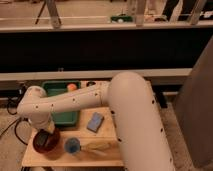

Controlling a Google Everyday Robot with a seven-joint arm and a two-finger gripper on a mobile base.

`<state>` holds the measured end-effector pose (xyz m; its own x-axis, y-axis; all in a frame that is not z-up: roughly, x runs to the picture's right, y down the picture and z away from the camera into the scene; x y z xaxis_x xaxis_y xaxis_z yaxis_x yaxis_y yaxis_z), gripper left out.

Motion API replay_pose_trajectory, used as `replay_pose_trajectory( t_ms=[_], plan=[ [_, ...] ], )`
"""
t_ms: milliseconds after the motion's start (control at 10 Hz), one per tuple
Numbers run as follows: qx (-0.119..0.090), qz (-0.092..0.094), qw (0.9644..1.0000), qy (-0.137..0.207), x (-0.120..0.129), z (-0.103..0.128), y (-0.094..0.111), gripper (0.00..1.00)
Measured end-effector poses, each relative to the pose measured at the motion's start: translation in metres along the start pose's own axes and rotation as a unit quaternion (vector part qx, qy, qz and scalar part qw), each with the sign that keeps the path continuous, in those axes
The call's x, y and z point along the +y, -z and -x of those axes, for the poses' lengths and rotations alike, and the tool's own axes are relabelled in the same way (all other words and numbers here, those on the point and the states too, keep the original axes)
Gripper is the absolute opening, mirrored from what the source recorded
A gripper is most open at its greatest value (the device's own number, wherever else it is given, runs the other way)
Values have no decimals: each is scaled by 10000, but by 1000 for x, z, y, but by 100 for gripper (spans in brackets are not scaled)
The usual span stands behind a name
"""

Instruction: Wipe red bowl with eraser

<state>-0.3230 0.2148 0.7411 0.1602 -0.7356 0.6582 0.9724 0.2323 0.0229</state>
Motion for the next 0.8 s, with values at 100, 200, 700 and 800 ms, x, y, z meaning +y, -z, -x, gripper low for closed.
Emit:
replay_pose_trajectory(
  t_ms=[100, 200, 700, 800],
  plan=[
    [-37, -39, 10000, 20, 2, 5, 1, 0],
    [-55, -35, 10000, 9, 6, 9, 1, 0],
    [14, 169, 9994, -303, 38, 14, 0, 0],
    [65, 194, 9990, -395, 43, 9, 1, 0]
  ],
)
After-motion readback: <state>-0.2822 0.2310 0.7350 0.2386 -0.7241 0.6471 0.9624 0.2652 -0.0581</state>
